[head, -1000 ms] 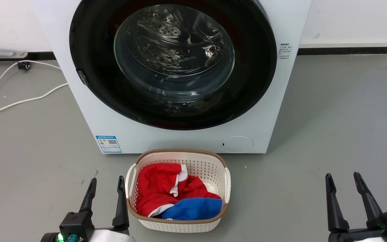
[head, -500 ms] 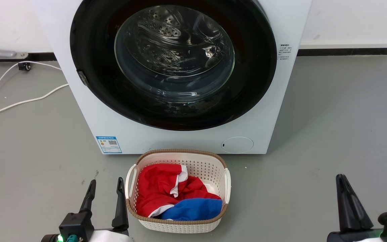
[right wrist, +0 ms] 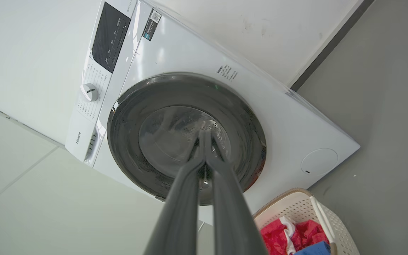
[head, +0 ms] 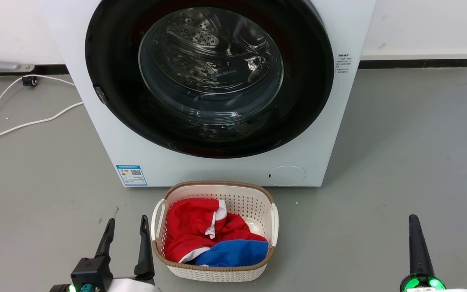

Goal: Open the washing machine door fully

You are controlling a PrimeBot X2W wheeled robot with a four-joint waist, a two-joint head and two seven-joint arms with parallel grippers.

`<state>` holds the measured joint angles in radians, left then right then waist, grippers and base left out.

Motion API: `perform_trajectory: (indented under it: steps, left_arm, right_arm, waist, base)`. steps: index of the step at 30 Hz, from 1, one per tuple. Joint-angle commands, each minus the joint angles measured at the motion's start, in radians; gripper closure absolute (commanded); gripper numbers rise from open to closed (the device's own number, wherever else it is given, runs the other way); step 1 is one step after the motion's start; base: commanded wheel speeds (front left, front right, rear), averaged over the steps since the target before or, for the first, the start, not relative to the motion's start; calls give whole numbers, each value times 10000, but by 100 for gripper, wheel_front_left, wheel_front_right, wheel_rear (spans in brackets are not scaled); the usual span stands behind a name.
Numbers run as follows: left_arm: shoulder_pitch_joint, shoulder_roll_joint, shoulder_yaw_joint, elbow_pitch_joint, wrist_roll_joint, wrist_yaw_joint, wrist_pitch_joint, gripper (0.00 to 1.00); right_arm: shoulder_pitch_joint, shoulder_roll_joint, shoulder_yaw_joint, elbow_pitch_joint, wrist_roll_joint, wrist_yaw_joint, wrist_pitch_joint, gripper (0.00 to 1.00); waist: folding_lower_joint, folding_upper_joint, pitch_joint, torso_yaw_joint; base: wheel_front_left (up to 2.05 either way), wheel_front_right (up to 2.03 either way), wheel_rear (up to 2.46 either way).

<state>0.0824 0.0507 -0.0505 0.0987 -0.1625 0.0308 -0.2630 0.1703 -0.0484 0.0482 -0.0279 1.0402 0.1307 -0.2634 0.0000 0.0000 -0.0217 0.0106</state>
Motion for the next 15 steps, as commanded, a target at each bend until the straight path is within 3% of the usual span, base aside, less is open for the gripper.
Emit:
perform_trajectory:
  steps: [1, 8, 15]
  left_arm:
    - [91, -4, 32, 2, 17, 33, -26, 0]
    - [133, -5, 86, 3, 49, 32, -28, 0]
    - [81, -2, 103, -2, 110, -19, -28, 0]
  right_arm:
    - [43, -32, 9, 14, 322, 1, -21, 100]
    - [46, -131, 480, -408, 3612, 1, 273, 100]
    - [258, -267, -128, -1009, 6195, 2, 1482, 100]
  waist:
    - [0, 0, 2, -7]
    - [0, 0, 27, -81]
    - [0, 0, 79, -109]
  base:
    - [0, 0, 0]
    - [0, 0, 0]
    - [0, 0, 0]
